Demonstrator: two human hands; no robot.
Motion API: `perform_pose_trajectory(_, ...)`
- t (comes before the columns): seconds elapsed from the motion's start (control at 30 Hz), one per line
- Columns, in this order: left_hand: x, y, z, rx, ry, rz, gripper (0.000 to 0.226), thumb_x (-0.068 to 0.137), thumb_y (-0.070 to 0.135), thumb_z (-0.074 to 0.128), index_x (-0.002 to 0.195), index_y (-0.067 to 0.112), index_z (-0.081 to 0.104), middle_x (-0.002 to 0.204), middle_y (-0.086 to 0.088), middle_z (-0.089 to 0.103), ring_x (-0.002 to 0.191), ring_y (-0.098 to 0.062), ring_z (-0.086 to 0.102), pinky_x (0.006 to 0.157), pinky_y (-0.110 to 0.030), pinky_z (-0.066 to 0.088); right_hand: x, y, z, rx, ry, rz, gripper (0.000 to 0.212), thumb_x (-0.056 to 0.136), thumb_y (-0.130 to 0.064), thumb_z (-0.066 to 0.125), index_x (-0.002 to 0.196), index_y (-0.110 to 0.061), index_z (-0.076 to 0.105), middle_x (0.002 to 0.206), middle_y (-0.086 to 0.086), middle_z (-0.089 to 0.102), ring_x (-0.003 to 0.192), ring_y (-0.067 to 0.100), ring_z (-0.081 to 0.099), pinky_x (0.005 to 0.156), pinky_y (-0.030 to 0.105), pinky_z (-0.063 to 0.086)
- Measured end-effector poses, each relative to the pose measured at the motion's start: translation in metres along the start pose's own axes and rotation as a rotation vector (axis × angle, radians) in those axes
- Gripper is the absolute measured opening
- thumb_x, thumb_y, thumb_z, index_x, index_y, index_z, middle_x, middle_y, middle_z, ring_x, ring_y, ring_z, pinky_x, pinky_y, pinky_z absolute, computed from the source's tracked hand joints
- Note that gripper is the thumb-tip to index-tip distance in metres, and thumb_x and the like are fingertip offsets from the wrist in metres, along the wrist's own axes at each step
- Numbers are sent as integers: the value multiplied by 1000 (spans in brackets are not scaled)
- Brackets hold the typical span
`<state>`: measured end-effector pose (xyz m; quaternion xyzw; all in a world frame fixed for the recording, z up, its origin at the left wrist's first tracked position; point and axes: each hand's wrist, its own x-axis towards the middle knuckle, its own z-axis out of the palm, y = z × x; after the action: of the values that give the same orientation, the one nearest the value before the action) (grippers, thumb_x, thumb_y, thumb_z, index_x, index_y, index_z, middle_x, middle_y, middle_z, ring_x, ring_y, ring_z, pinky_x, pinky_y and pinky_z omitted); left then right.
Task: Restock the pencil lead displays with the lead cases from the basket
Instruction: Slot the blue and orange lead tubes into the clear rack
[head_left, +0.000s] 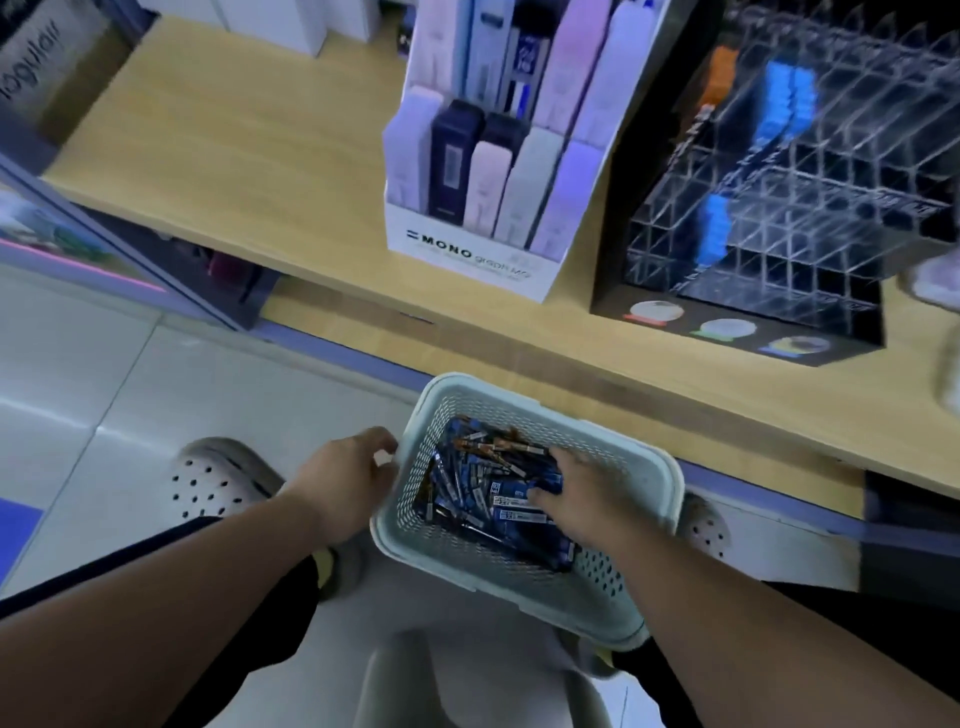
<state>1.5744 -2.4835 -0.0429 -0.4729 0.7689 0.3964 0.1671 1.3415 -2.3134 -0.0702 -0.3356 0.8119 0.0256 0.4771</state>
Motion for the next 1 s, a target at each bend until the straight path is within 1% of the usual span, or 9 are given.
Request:
perform_pose_trajectory(0.1, -3, -13, 5, -157, 18, -15, 18, 98, 30, 59, 105, 46, 64, 78, 8, 72, 69, -13, 68, 75, -33, 56, 16, 0, 16, 9, 53, 12, 75, 101, -53, 52, 162, -27, 17, 169, 1, 15, 147, 29, 33, 116, 40, 32)
perform_pose_trajectory(0.2, -5, -14, 8, -298, -6, -25, 29, 97, 28, 62, 101, 56, 60, 73, 9, 73, 70, -12, 71, 77, -36, 58, 32, 3, 33, 39, 155, 9, 74, 99, -53, 55, 160, -25, 24, 167, 1, 21, 146, 26, 34, 117, 41, 35)
perform_pose_trajectory(0.27, -4, -10, 7, -363, -36, -45, 28, 98, 24, 61, 108, 51, 60, 66, 13, 72, 65, -6, 69, 71, -28, 57, 41, 1, 42, 20, 179, 14, 75, 98, -54, 55, 160, -23, 26, 164, 1, 25, 148, 26, 28, 118, 42, 32)
perform_pose_trajectory(0.33, -4, -8, 6, -434, -62, -64, 25, 99, 20, 60, 114, 40, 62, 59, 14, 68, 55, -1, 64, 58, -13, 48, 48, -4, 48, -41, 209, 18, 77, 97, -58, 54, 159, -22, 28, 161, 2, 28, 148, 27, 23, 119, 42, 28)
perform_pose_trajectory(0.37, -3, -7, 6, -454, -65, -66, 25, 99, 19, 60, 115, 38, 63, 57, 14, 66, 52, 0, 61, 56, -10, 45, 51, -6, 51, -60, 232, 23, 78, 96, -61, 54, 159, -22, 28, 159, 2, 30, 147, 28, 23, 118, 42, 28)
perform_pose_trajectory(0.47, -4, -8, 7, -479, -52, -65, 26, 98, 20, 61, 114, 41, 64, 57, 11, 66, 52, -1, 60, 58, -13, 47, 52, -13, 62, -50, 273, 40, 82, 90, -65, 59, 156, -24, 32, 154, 0, 33, 141, 27, 27, 114, 44, 30)
perform_pose_trajectory(0.6, -3, -13, 10, -536, -76, -64, 28, 98, 17, 61, 113, 39, 68, 58, 3, 63, 50, -11, 54, 62, -29, 49, 60, -30, 73, 6, 210, 61, 87, 80, -70, 69, 147, -24, 40, 146, 0, 38, 136, 27, 33, 107, 47, 36)
perform_pose_trajectory(0.77, -3, -14, 12, -562, -61, -47, 30, 99, 12, 59, 112, 37, 69, 53, 4, 57, 46, -9, 45, 54, -21, 42, 68, -47, 77, 47, 162, 93, 103, 62, -78, 76, 142, -23, 42, 138, 4, 34, 131, 30, 36, 103, 46, 36)
perform_pose_trajectory(1.0, -5, -12, 10, -554, -63, -38, 30, 99, 13, 59, 114, 37, 68, 55, 3, 57, 46, -8, 46, 52, -17, 41, 73, -61, 79, 74, 198, 161, 102, 63, -69, 83, 136, -10, 43, 140, 10, 45, 130, 32, 37, 101, 43, 44)
